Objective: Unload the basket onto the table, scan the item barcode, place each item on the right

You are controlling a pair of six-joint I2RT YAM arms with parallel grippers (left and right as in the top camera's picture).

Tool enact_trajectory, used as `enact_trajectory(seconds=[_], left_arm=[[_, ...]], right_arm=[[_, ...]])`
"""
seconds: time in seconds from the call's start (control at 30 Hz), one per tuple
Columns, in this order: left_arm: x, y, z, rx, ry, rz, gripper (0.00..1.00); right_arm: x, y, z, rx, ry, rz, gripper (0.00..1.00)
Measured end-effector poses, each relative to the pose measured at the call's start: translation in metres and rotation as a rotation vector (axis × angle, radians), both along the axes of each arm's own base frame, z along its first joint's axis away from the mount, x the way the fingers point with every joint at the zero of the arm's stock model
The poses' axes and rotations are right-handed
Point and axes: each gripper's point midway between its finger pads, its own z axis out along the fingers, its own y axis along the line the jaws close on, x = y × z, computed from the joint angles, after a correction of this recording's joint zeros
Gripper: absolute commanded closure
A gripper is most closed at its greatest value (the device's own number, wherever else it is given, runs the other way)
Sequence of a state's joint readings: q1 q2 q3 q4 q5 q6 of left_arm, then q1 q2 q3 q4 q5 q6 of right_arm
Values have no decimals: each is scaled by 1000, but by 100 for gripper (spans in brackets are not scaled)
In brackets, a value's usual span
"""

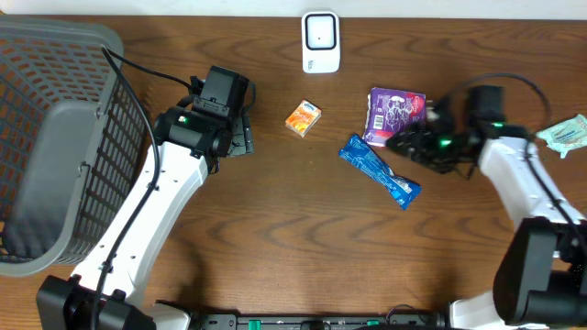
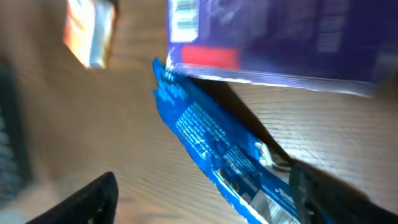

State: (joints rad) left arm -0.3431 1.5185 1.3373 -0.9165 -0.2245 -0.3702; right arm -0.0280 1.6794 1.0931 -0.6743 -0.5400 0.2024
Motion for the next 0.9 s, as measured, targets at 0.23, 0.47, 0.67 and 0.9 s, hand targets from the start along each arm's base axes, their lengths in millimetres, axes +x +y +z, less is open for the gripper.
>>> enact_trajectory(seconds=[0.23,0.47,0.67,0.9], left_arm=[[0,0,0,0,0,0,14],[0,0,0,0,0,0,14],[0,0,0,0,0,0,14],[0,0,0,0,0,0,14]], right_arm=[[8,9,-29,-243,-64,141,53],[9,9,-70,-255,-23,222,42],[5,35,-68,-110,-48,345,27],[-12,50,-67,2,-6,409,43]])
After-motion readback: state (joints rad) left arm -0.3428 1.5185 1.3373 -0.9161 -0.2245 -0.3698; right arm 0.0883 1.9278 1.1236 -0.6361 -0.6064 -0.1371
